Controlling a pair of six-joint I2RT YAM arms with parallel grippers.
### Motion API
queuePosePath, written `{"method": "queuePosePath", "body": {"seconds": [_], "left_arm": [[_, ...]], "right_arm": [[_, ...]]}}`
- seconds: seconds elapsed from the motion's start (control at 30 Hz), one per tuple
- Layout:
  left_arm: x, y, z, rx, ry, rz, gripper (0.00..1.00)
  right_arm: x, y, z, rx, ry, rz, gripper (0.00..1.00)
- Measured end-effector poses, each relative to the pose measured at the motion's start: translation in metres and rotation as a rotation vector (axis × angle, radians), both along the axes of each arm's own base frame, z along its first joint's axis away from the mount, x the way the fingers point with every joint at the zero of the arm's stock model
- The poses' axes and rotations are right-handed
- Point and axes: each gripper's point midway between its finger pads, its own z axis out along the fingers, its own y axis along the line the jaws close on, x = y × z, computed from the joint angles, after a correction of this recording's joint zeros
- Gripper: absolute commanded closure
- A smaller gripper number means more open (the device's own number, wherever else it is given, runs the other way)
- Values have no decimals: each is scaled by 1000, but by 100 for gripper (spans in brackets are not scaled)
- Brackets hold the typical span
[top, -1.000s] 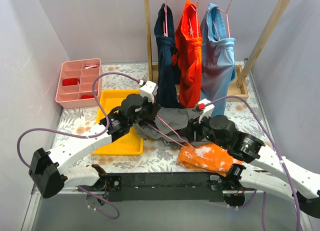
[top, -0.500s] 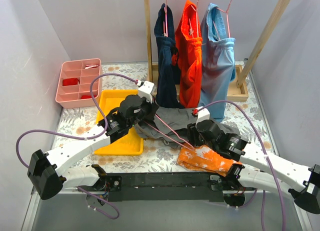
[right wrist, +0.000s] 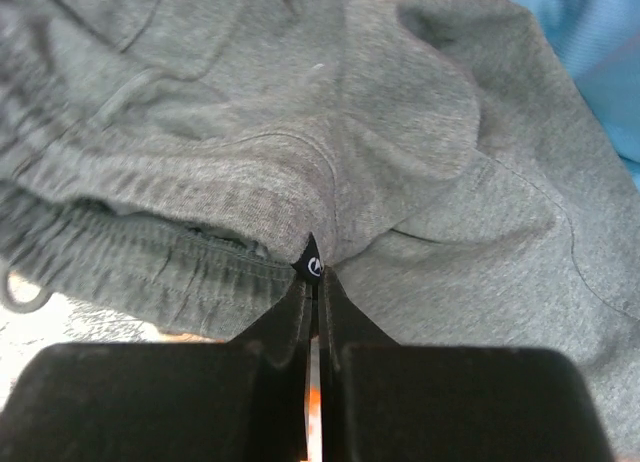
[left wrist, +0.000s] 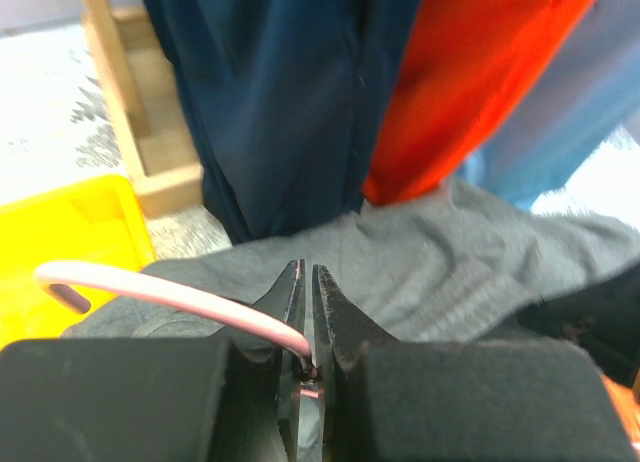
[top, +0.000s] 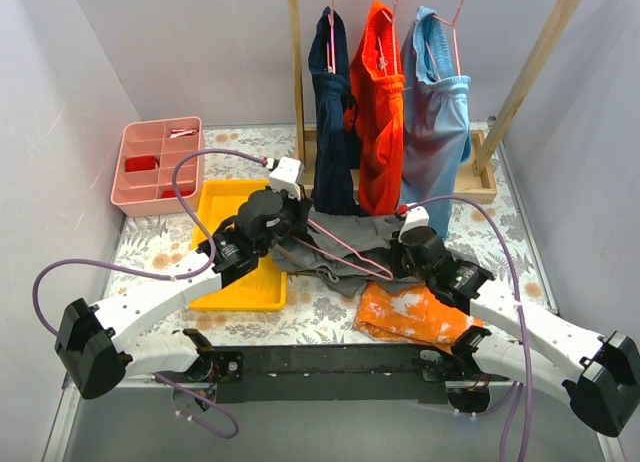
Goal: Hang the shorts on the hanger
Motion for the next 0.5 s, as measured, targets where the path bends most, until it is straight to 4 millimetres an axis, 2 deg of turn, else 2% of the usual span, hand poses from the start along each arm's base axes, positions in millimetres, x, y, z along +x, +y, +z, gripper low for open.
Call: {"method": "queuePosePath", "body": {"seconds": [0.1, 0.17, 0.37, 0.5], "left_arm": [[7, 5, 7, -13, -34, 44, 100], [11, 7, 9, -20, -55, 72, 100], [28, 11, 1, 0, -83, 157, 100], [34, 16, 0, -5, -102, 210, 100]], "right_arm": [[-2, 2, 8, 10, 8, 10, 99], [-2, 5, 20, 24, 12, 14, 99], [-1, 10, 61, 68, 7, 5, 99], [-5, 10, 68, 69, 47, -1, 99]]}}
